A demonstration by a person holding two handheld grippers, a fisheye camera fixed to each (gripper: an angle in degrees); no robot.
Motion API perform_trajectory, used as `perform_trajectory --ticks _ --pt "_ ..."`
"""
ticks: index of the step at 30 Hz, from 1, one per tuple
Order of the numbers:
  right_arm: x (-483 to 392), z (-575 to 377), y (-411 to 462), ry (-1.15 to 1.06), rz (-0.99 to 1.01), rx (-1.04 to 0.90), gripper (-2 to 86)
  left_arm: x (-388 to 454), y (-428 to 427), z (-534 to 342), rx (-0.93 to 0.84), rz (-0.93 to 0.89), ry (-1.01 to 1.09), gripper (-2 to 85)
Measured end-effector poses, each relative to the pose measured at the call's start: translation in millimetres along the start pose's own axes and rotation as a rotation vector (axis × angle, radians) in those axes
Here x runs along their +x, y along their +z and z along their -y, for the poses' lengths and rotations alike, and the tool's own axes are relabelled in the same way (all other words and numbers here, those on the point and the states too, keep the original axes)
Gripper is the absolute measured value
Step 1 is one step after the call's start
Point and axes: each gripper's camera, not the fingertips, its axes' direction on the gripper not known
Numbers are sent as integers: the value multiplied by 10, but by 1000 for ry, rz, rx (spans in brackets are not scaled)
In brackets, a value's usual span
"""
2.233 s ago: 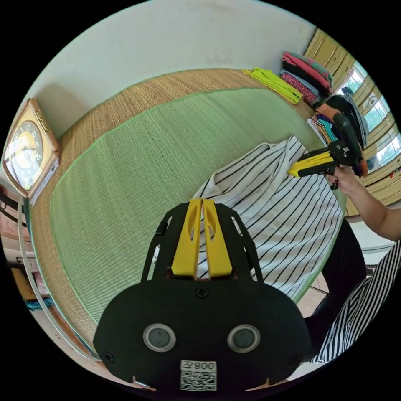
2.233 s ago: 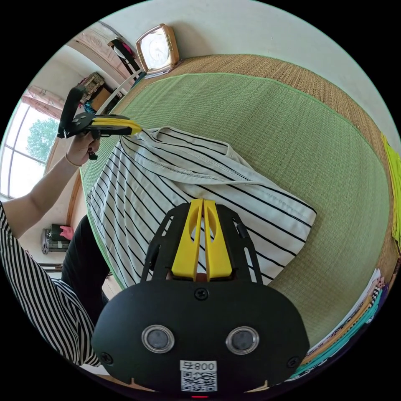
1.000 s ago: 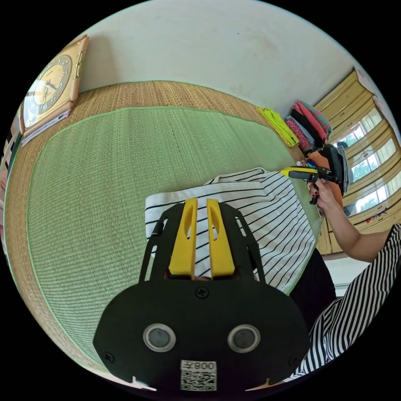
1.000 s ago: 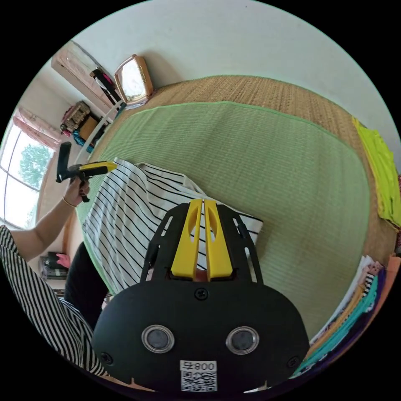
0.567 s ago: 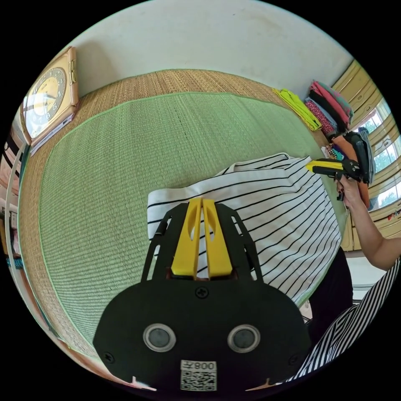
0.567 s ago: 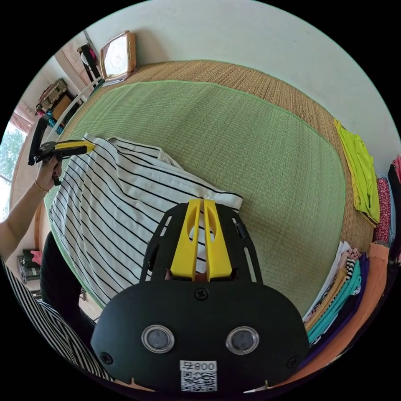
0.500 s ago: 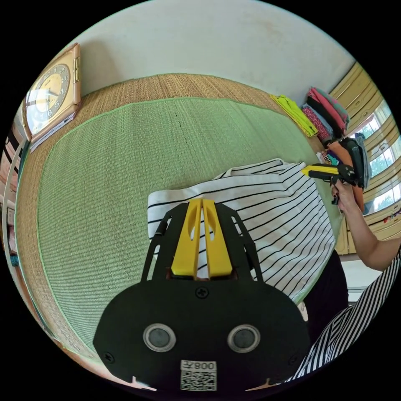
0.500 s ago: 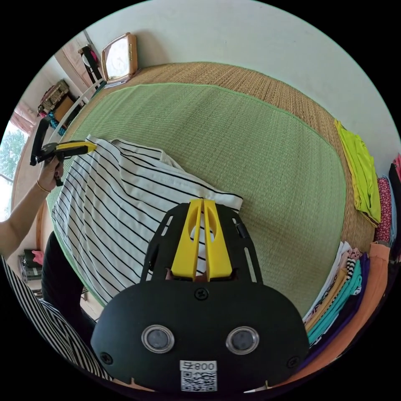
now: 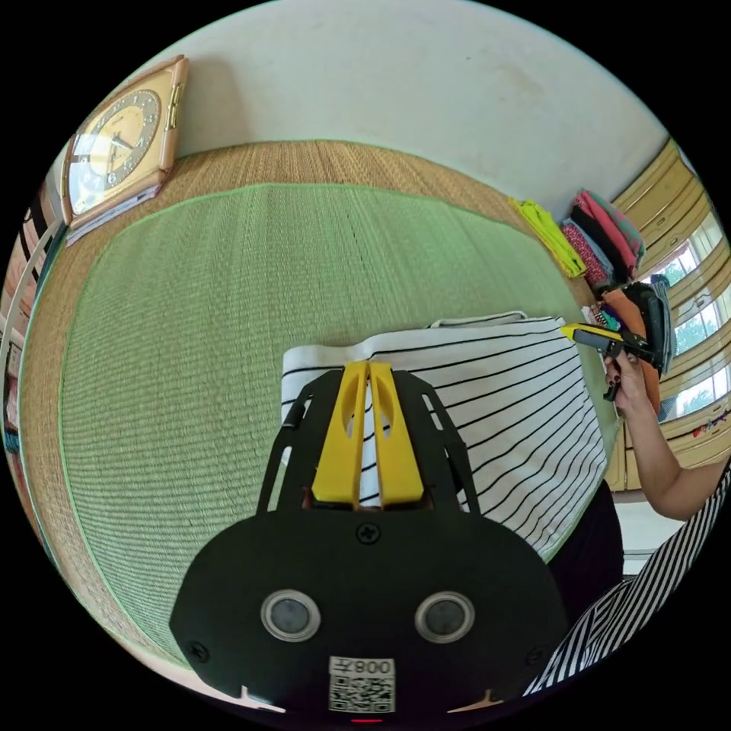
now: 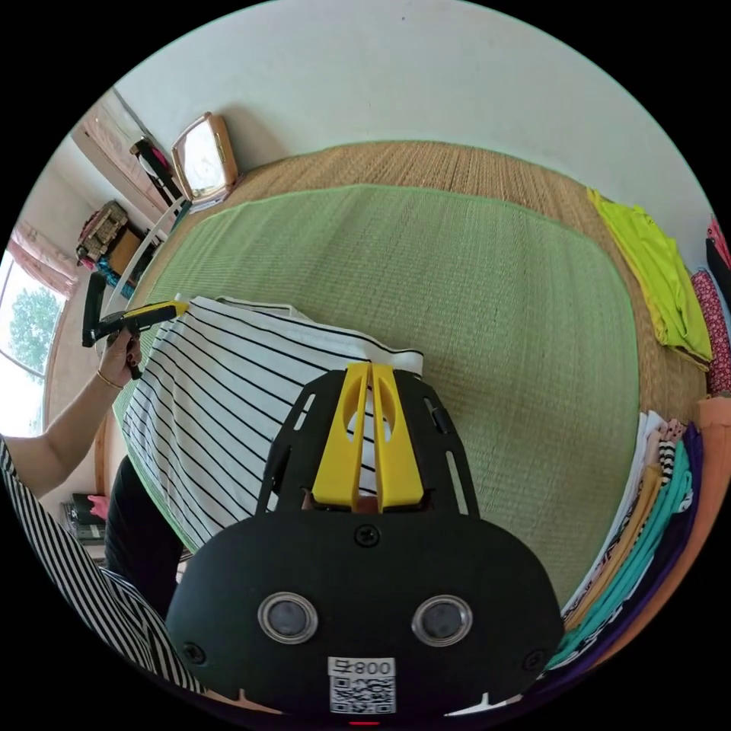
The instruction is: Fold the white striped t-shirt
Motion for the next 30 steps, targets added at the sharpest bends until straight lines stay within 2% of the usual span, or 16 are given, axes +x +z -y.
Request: perform_trajectory --ticks 2,7,12,20,23,27,30 --pt "15 -3 25 25 5 -29 2 -53 22 -52 20 -34 -29 8" --pt "16 -138 -389 48 -35 44 1 -150 -153 -219 114 -50 -59 10" --pt "148 -100 -168 78 -36 -68 0 -312 128 -278 3 102 -102 4" --pt "284 -122 -416 159 36 -43 0 -452 267 -320 21 73 -166 2" --pt "245 -116 -683 162 48 29 1 -379 179 -326 96 76 -132 2" --pt "378 -2 -526 185 51 -72 1 -457 500 -267 -77 126 -113 2" --pt "561 -39 -751 250 132 -21 2 -558 373 -357 15 74 -183 5"
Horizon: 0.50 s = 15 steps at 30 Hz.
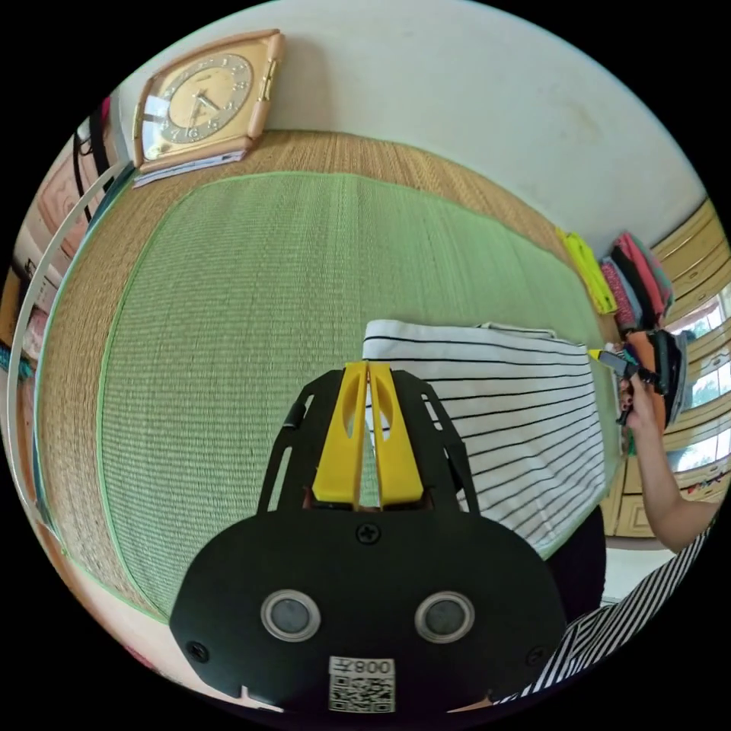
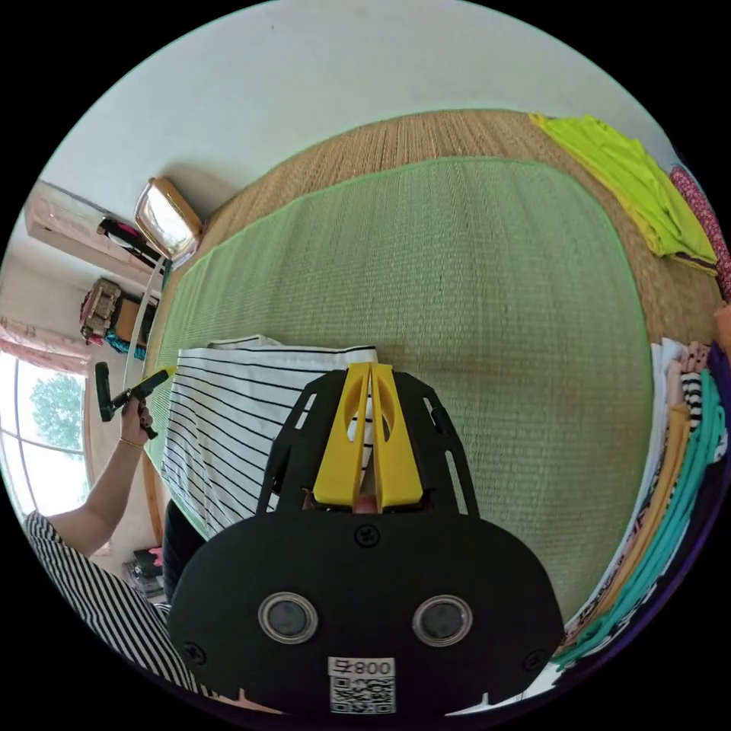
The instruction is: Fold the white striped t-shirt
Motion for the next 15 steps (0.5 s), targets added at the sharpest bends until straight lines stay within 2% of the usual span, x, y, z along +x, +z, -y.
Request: perform_trajectory --ticks 6,11,15 --pt "-58 -665 -580 -47 60 -17 12 -102 -88 -632 -30 -160 -30 30" --pt "-39 -1742 -786 7 131 -142 54 -211 47 -1357 -104 -254 -115 69" --pt "116 -2244 -870 76 209 -160 63 -298 277 -1556 -142 -279 -167 65"
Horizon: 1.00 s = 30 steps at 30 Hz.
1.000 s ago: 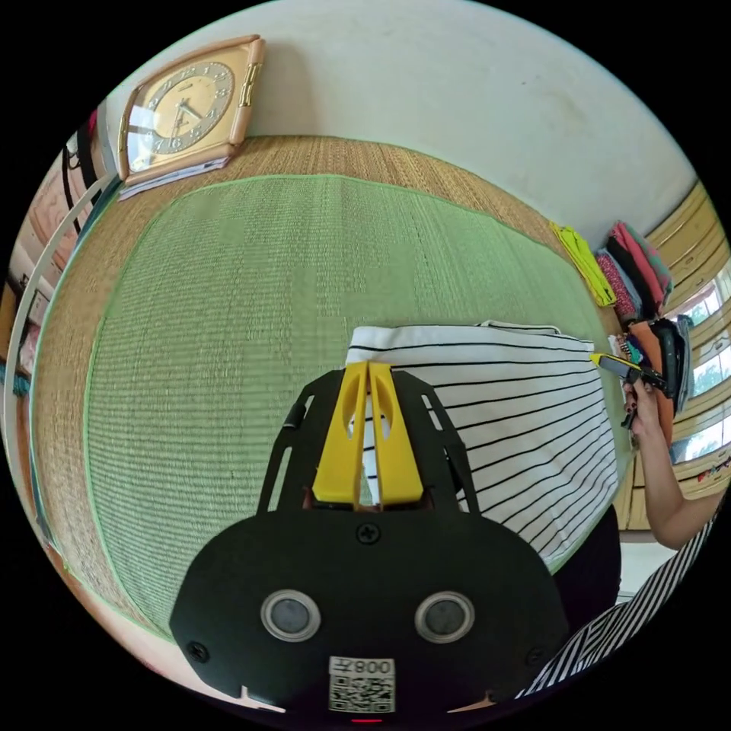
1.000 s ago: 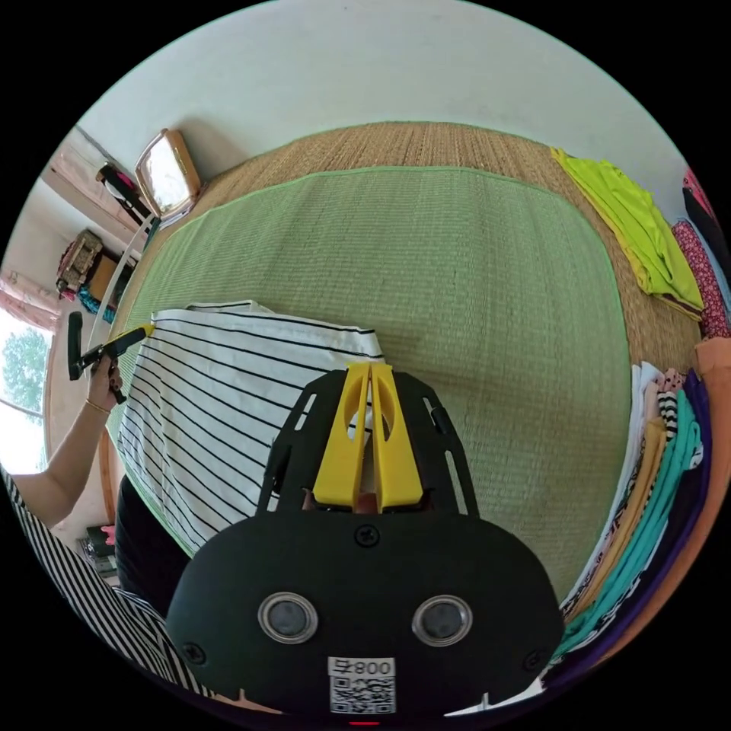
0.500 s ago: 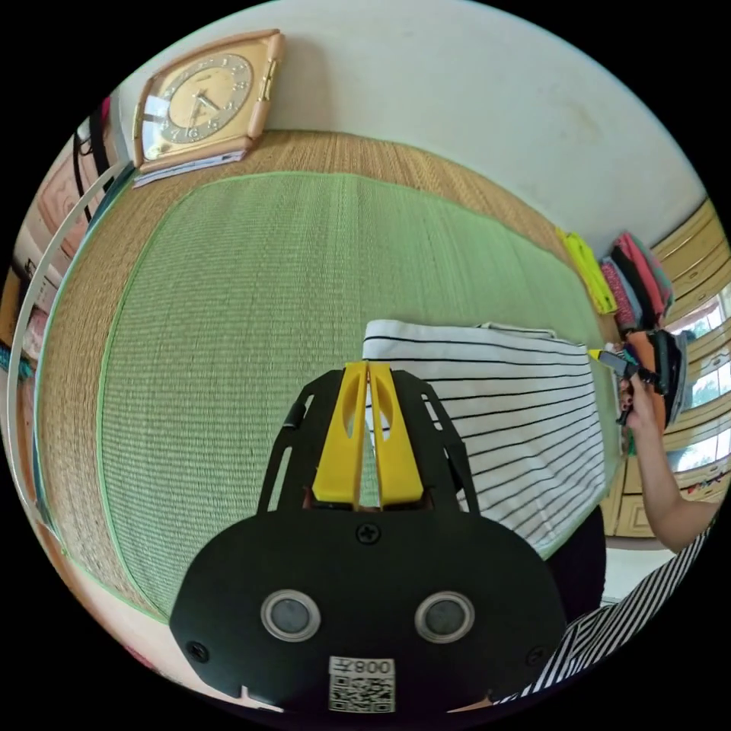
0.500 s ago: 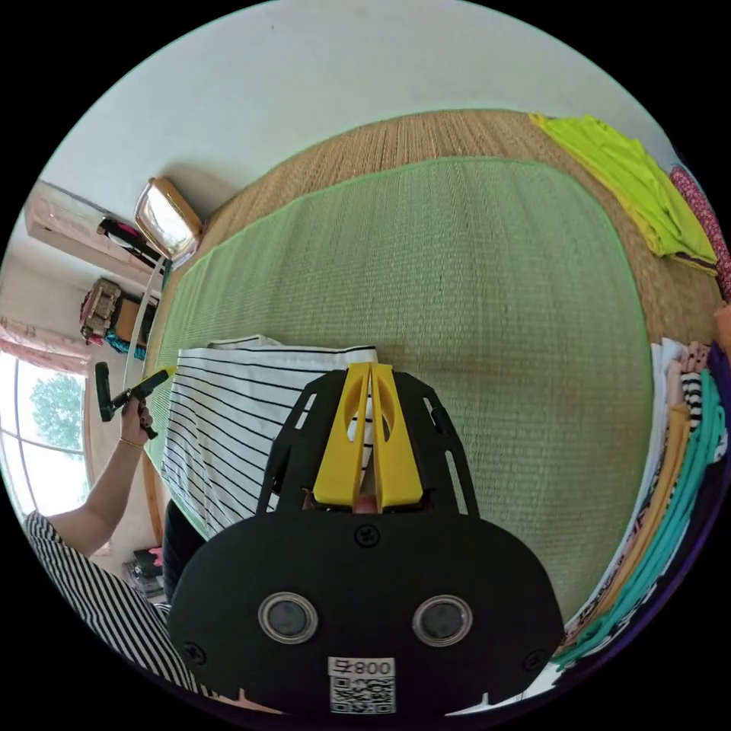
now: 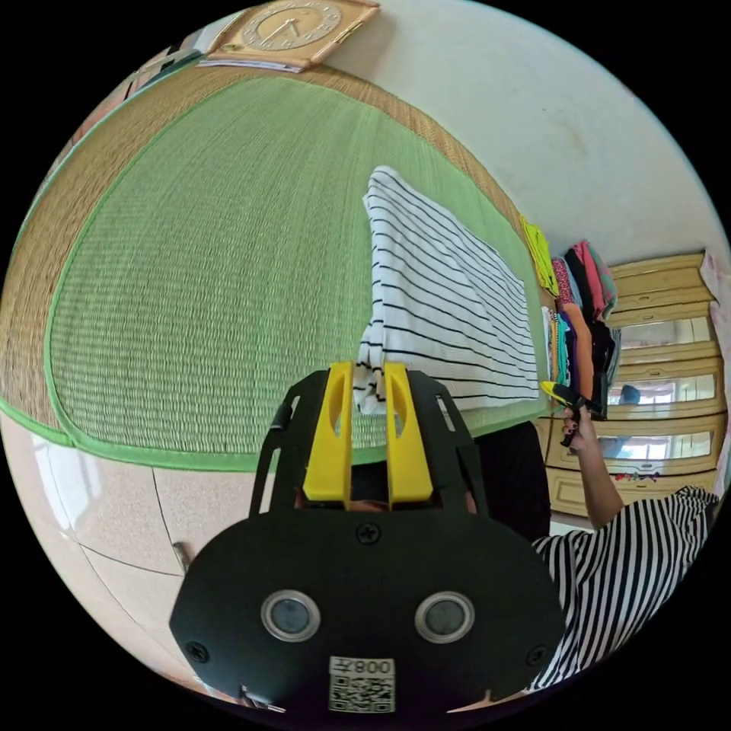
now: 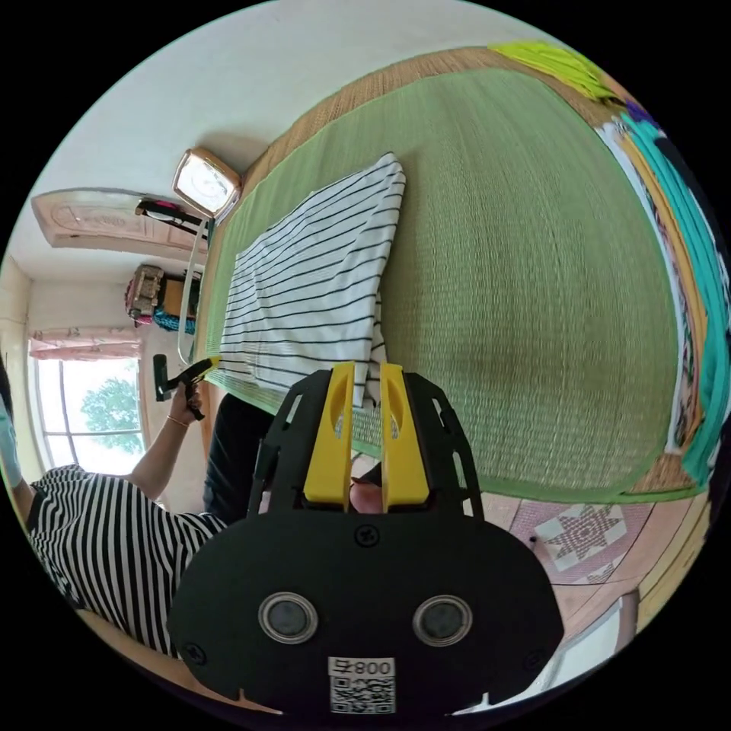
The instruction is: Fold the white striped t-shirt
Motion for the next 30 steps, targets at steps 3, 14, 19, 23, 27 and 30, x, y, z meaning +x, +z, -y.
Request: perform_trajectory --ticks 3,14,19,23,27,30 --pt "18 -140 -36 3 15 7 64 -48 197 45 -33 -72 -9 44" --pt "37 -361 -26 -36 39 -105 5 -17 562 -57 -12 -30 23 20" --pt "234 -451 -67 5 104 -91 2 -101 850 -147 0 -19 -35 26" --pt "281 -484 -163 5 132 -83 2 286 775 -294 159 95 70 38" --pt "298 -516 -265 -5 165 -77 1 1129 1162 -280 117 6 364 57" --pt "331 -531 -350 -7 205 -59 1 1973 1816 -255 -5 -51 626 78"
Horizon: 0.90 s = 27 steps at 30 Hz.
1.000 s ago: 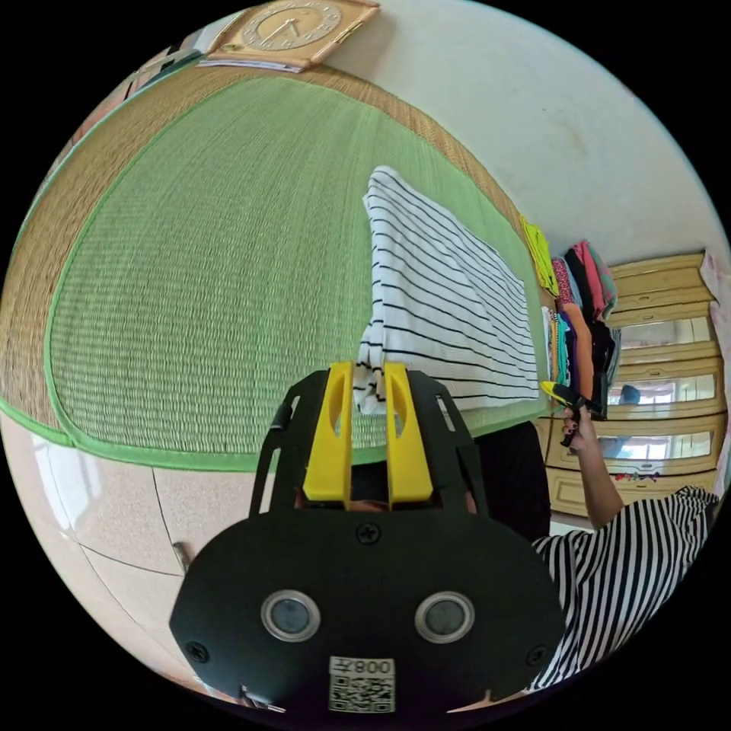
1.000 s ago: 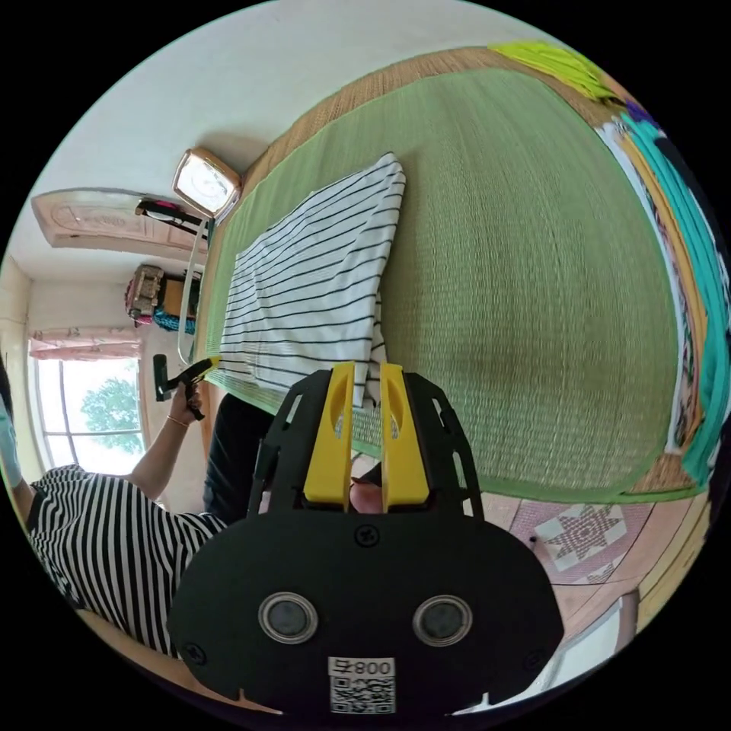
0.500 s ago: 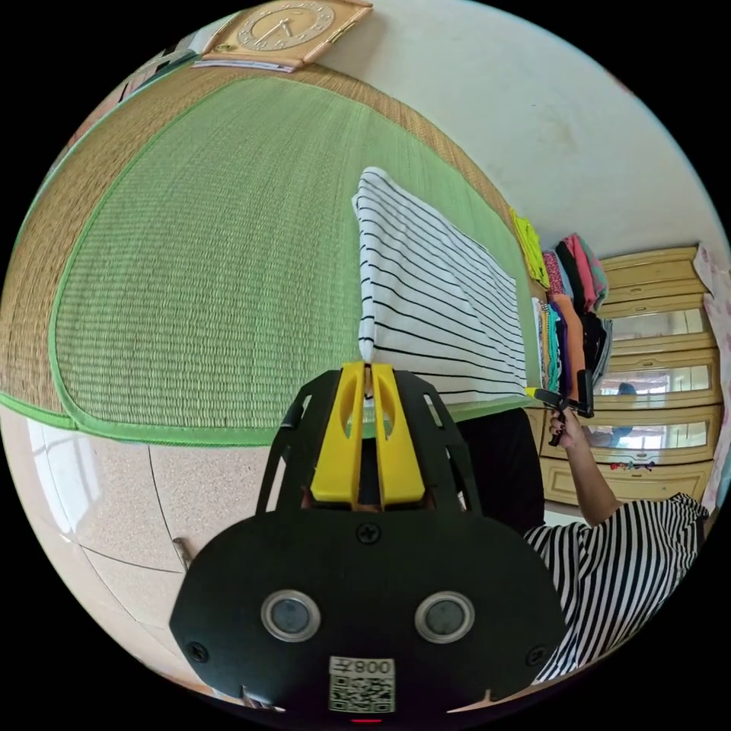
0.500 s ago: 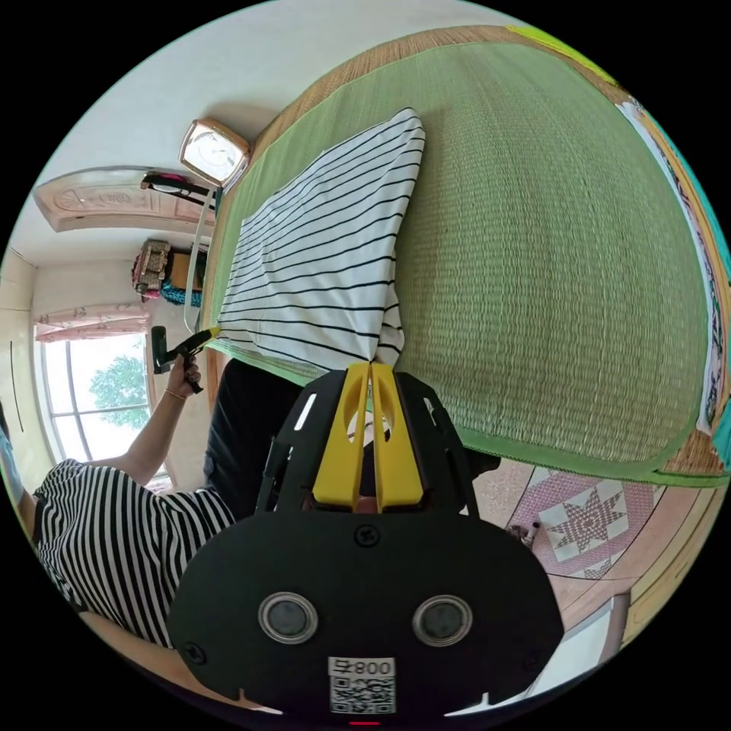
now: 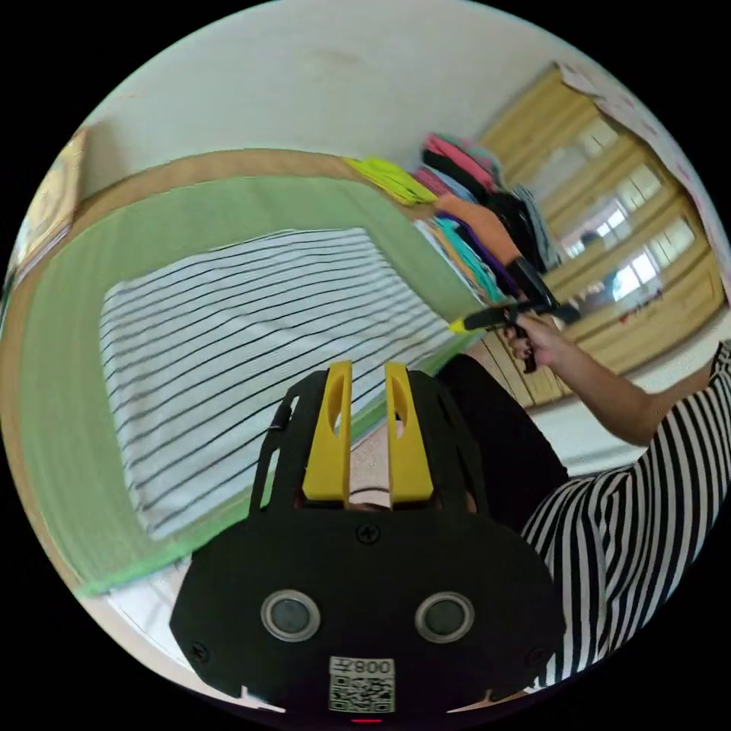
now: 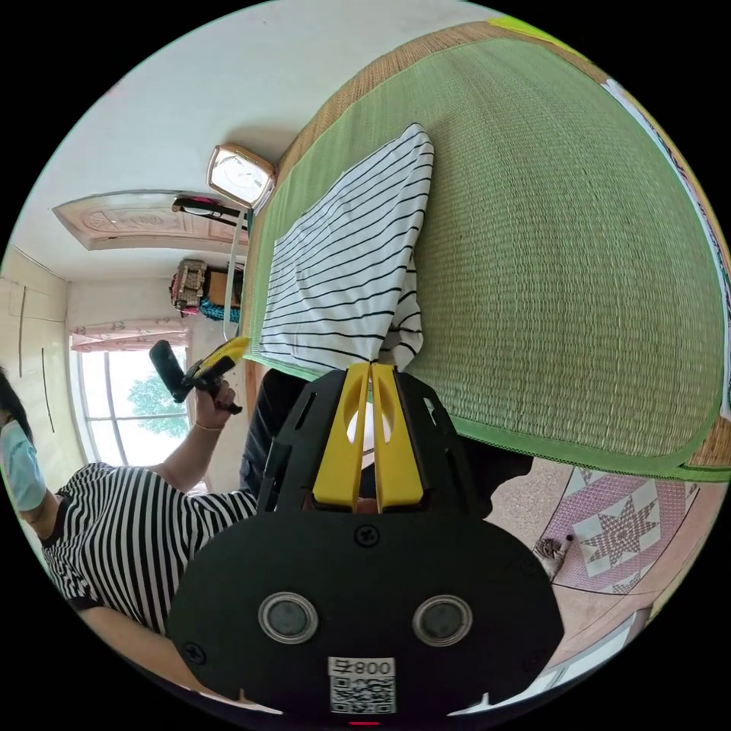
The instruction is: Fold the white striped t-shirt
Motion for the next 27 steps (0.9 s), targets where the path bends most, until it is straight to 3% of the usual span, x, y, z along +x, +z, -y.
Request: perform_trajectory --ticks 4,8,11,17,27 --pt "5 -10 -133 -12 37 23 2 807 843 515 -129 -27 315 100" --pt "43 25 -208 -32 90 34 3 1294 1458 683 -252 140 502 84" --pt "70 52 -183 -49 77 14 5 1336 1681 712 -269 265 487 28" --pt "363 92 -396 -31 -14 114 24 1054 1662 689 -207 115 311 8" --pt "978 1247 -48 21 -12 109 69 986 1862 665 -212 67 288 5"
